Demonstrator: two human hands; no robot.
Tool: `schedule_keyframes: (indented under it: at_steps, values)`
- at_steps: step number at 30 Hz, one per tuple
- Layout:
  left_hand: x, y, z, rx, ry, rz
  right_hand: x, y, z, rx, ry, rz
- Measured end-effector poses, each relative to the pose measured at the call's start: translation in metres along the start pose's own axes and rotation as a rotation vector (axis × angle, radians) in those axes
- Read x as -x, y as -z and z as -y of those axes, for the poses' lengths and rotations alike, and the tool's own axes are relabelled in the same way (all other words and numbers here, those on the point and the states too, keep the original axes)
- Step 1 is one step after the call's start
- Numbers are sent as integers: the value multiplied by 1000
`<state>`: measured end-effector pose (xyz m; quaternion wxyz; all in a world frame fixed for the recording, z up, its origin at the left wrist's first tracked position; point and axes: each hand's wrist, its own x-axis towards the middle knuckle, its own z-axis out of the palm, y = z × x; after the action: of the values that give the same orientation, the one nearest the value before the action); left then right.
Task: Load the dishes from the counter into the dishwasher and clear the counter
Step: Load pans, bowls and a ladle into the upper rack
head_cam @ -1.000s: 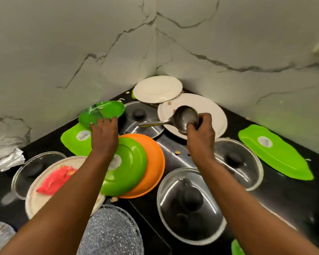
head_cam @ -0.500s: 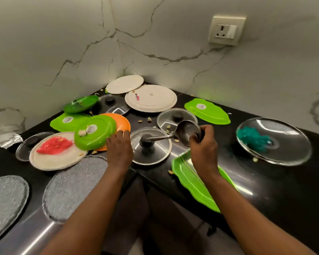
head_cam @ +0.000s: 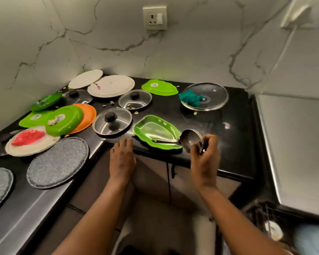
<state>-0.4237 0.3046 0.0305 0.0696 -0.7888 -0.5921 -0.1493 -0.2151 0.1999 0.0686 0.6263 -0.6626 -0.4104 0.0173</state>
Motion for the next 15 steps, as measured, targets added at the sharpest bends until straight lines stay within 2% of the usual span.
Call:
schedule_keyframes:
  at_steps: [4, 8, 11, 15]
  values:
    - [76, 0, -39, 57, -55, -4, 63, 60, -3, -6, -23, -119]
    - [168, 0, -73, 116, -83, 111, 137, 126, -12, 44, -120, -151]
    - [233, -1, -100, 112, -131, 201, 190, 188, -22, 128, -149, -129]
    - [303, -6, -148, 107, -195, 370, 245, 277, -40, 207, -342, -78]
